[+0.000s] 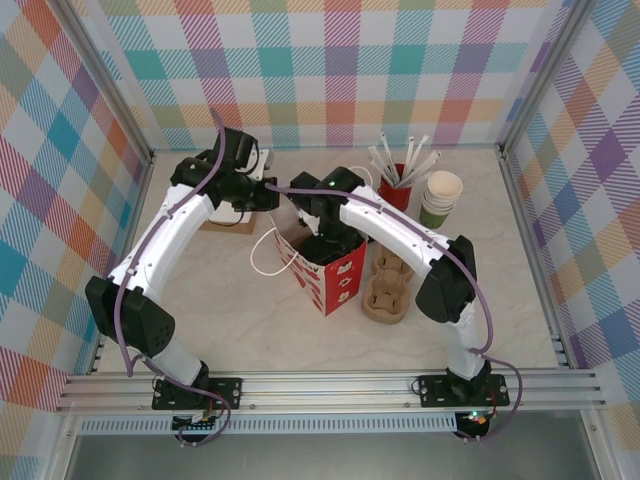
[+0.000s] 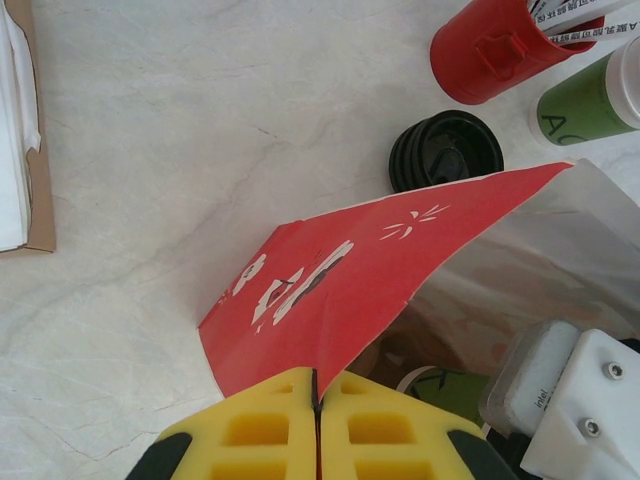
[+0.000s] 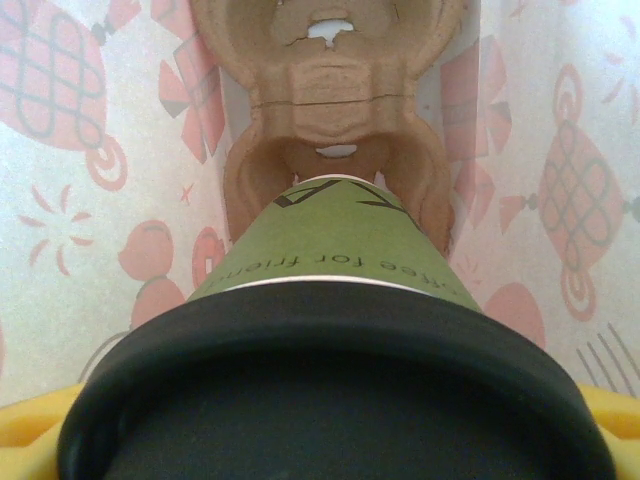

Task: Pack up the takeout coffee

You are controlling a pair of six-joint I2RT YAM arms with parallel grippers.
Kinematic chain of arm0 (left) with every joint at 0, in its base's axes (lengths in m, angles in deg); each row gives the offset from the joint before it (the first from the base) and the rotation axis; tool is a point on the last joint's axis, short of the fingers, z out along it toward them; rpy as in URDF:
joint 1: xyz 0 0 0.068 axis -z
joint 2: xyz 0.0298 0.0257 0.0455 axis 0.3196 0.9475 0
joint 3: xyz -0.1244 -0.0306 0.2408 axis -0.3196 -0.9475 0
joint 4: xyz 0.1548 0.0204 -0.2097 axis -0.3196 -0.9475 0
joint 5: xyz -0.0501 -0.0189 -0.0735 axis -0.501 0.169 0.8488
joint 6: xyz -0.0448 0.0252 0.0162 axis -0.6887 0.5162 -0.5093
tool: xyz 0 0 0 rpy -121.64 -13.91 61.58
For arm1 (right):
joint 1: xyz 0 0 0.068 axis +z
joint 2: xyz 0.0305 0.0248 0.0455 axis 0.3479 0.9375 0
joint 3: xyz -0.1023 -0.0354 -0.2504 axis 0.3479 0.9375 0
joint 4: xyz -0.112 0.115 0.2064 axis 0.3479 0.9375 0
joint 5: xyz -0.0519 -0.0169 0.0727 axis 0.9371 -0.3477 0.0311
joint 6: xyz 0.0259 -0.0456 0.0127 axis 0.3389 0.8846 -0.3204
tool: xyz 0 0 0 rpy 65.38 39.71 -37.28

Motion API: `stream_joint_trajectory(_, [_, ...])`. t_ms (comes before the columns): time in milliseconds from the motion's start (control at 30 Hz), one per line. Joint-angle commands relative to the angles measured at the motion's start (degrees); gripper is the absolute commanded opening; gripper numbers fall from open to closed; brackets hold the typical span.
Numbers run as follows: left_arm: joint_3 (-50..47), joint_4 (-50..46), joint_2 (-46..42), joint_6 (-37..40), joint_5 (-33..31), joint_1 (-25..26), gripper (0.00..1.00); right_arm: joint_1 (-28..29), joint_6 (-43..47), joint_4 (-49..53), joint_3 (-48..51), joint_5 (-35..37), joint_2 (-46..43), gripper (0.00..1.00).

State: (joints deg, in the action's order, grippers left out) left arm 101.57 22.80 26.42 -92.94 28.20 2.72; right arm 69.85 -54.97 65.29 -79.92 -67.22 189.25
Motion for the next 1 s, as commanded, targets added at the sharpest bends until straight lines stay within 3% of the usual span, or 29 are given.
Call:
stream_joint_trajectory(0, [1.6,0.2,0.9,-0.1,0.8,0.6,0.06,0.2,2.0,0.2,0.8,0.8,-0.2,0.80])
stream_joint_trajectory(967, [2.1,-0.2,2.1,0.1,0.7,0.6,0.06,-0.2,3.2,-5.0,4.8,2.0,-0.3,0.80])
